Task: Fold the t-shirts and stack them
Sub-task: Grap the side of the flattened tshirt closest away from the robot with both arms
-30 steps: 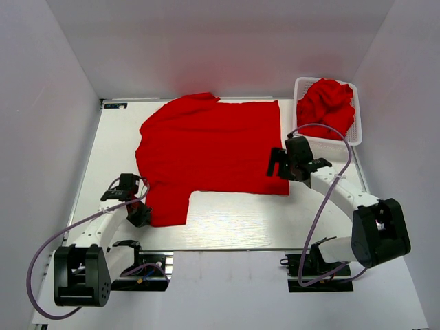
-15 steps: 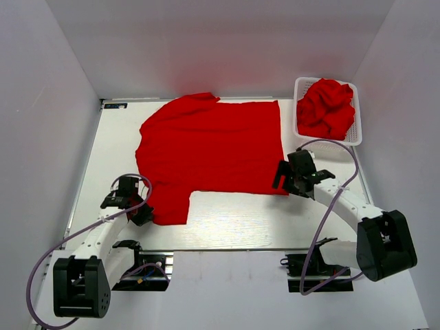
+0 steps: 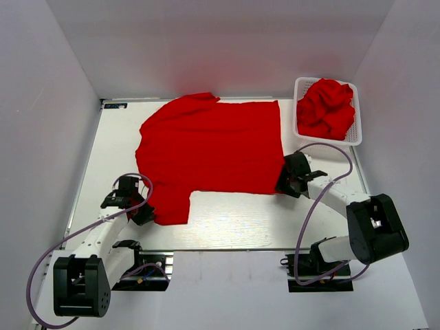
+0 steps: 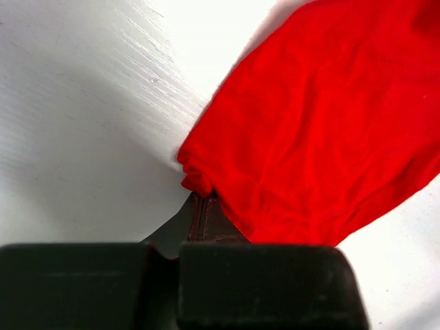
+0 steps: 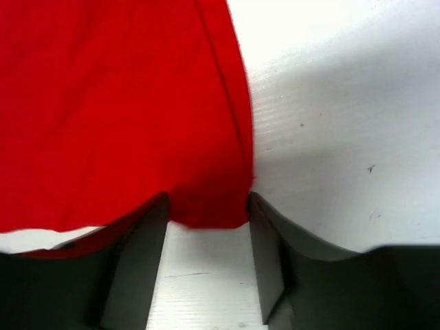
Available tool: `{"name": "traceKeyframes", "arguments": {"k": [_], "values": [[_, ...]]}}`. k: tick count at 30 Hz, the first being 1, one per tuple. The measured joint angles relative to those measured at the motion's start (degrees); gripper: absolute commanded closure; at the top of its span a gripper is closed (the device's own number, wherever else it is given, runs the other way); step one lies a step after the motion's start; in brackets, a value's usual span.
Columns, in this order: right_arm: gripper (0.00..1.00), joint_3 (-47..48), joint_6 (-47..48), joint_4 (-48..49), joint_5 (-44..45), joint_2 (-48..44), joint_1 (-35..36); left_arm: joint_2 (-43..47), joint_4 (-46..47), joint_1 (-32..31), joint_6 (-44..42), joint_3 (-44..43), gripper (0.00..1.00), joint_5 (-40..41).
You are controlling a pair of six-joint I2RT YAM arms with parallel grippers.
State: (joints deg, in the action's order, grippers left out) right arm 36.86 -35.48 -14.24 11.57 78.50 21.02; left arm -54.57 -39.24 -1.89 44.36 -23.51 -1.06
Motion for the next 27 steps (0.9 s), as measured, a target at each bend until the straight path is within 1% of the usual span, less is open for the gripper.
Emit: {"name": "traceKeyframes", "arguments": {"k": [1,2,5,6,7,9,10,16,19,23,27], "values": [[0.67,-0.50,-0.17,0.63,0.15,-0.02,0.00,0.04,-0.04,0.00,-0.17,0.00,1.00,-0.28],[0.70,-0.96,-0.28,1.09,0.17,-0.02,0.00,0.13,-0.13,0.00,-0.24,0.00,1.00,-0.48],[0.70,-1.42,-0.63,2.08,0.96,-0.04,0.00,0.79,-0.13,0.00,-0.74,0.00,1.00,-1.90],[0.72,-1.44,-0.63,2.19,1.14,-0.02,0.00,0.94,-0.15,0.00,-0.96,0.00,1.00,-2.47],[0.87,-1.46,-0.63,2.29,1.33,0.09,0.00,1.01,-0.17,0.00,-1.11,0.00,1.00,-3.04],[0.98,-1.46,-0.52,2.64,1.38,0.44,0.00,1.05,-0.22,0.00,-1.51,0.00,1.00,-4.22],[1.00,-1.46,-0.63,2.78,1.36,0.52,0.00,1.05,-0.35,0.00,-1.66,0.00,1.00,-4.96],[1.00,-2.95,-0.68,2.05,0.63,-1.66,0.00,1.33,-4.74,0.00,-2.86,-0.70,1.00,-11.13],[1.00,-4.22,-0.11,-1.88,-0.42,-5.29,0.02,3.76,-10.29,0.00,-3.91,-3.08,1.00,-13.11],[1.00,-4.85,0.20,-7.23,-1.97,-9.55,0.02,7.32,-17.20,0.00,-5.70,-8.46,1.00,-13.55],[1.00,-4.87,1.29,-9.92,-3.15,-11.30,0.07,8.09,-19.65,0.00,-7.39,-11.02,1.00,-14.73]]}}
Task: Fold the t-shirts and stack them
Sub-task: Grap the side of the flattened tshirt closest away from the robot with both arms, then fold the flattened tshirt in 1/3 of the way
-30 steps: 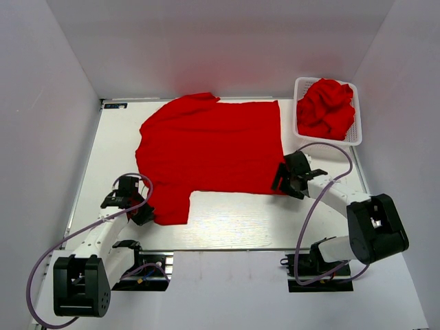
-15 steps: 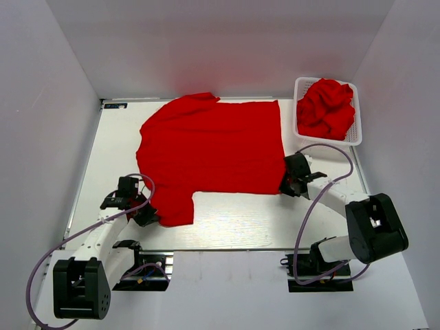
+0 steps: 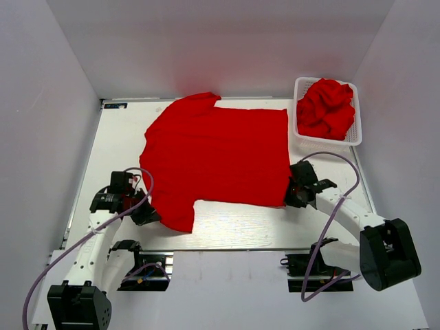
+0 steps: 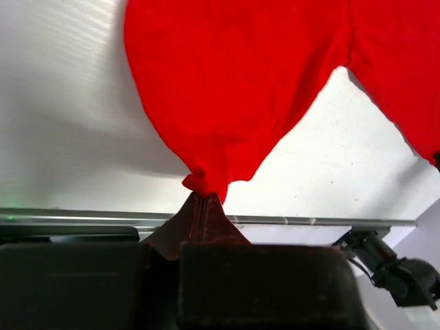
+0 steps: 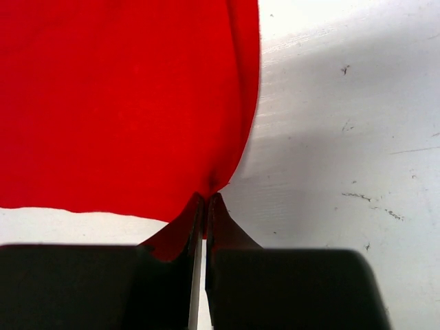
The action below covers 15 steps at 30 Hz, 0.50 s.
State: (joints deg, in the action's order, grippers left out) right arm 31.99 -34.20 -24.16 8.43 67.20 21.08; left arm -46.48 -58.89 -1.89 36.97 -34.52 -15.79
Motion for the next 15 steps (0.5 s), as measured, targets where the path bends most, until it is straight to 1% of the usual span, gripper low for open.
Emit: {"name": "traceKeyframes", "arguments": {"k": [3,8,15], "values": [[1.00,0.11,1.16,-0.13,-0.28,0.42,0.00,-0.46,1.31,0.00,-0.59,0.46,1.00,-1.95],[1.00,3.08,3.19,-0.31,-0.37,5.14,-0.02,-3.74,9.79,-0.04,-0.15,0.44,1.00,-4.68],[1.00,10.58,5.29,-0.09,0.96,11.02,-0.07,-10.84,22.80,-0.11,0.59,-6.54,1.00,-4.74]]}}
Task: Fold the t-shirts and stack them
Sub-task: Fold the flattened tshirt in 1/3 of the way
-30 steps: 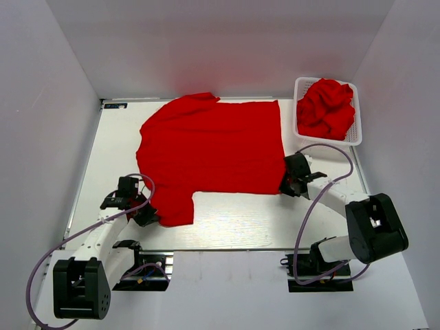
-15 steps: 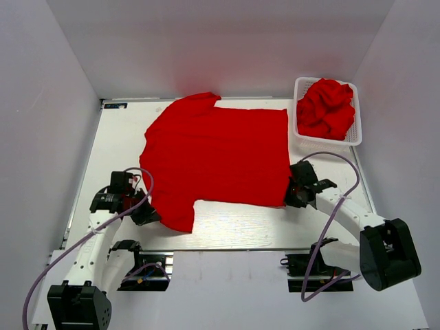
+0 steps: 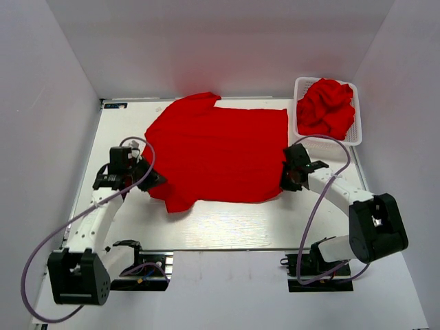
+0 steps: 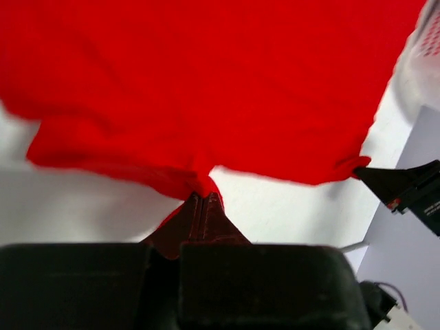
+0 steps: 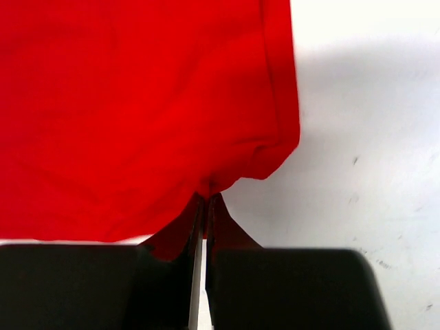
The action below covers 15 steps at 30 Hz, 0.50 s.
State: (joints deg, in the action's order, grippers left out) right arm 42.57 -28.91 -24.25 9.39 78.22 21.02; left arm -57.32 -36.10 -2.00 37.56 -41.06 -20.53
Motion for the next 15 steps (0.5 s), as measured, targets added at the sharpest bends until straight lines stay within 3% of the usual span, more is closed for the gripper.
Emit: {"name": "traceKeyframes", "arguments": {"k": [7,15], "values": [[1.00,9.18,2.03,0.02,3.69,6.34,-0.15,-15.72,9.20,0.00,0.20,-8.74,1.00,-1.14],[1.00,16.31,3.85,-1.86,5.60,12.15,-1.57,-28.24,10.14,0.00,-0.87,-24.28,1.00,1.18]]}}
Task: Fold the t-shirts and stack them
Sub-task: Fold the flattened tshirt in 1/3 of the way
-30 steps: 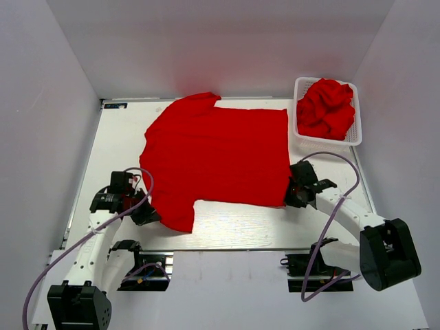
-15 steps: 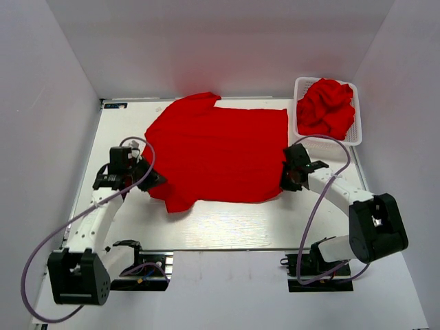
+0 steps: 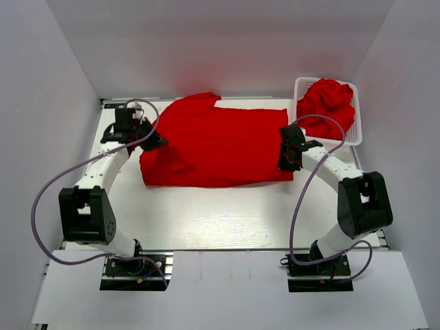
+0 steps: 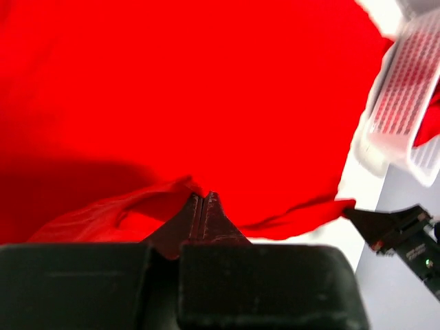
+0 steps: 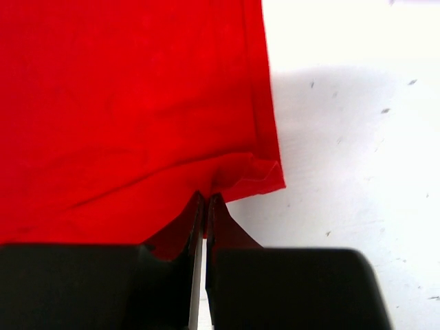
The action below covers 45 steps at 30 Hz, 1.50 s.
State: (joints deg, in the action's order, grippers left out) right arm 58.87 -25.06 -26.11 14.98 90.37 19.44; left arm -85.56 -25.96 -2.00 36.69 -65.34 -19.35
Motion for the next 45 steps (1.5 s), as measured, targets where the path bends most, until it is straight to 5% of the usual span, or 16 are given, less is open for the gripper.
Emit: {"name": "traceKeyframes", "arguments": {"k": [34,37,40,41,42,44,45], "values": [[1.00,16.44,5.81,-1.40,-1.46,15.32,-6.29,-30.29,5.14,0.00,-7.87,-28.00,1.00,-1.68],[0.88,17.49,5.75,-1.60,-1.53,16.74,-6.58,-34.27,5.18,0.00,-9.16,-30.62,1.00,-2.78],[0.67,19.10,5.62,-1.79,-1.49,17.99,-6.75,-39.06,4.85,0.00,-11.43,-36.46,0.39,-3.19],[0.61,19.65,5.81,-1.92,-1.42,18.34,-6.78,-40.52,4.52,0.00,-12.09,-38.66,0.01,-3.39],[0.39,20.22,6.08,-2.03,-1.40,18.64,-6.84,-42.42,4.00,0.00,-12.35,-41.72,0.00,-3.65],[0.27,21.22,6.67,-2.32,-1.31,19.15,-6.91,-44.70,2.32,0.00,-13.14,-45.97,0.00,-3.58],[0.13,21.68,6.82,-2.47,-1.22,19.26,-6.95,-46.36,1.05,0.00,-13.97,-49.18,0.00,-3.32]]}}
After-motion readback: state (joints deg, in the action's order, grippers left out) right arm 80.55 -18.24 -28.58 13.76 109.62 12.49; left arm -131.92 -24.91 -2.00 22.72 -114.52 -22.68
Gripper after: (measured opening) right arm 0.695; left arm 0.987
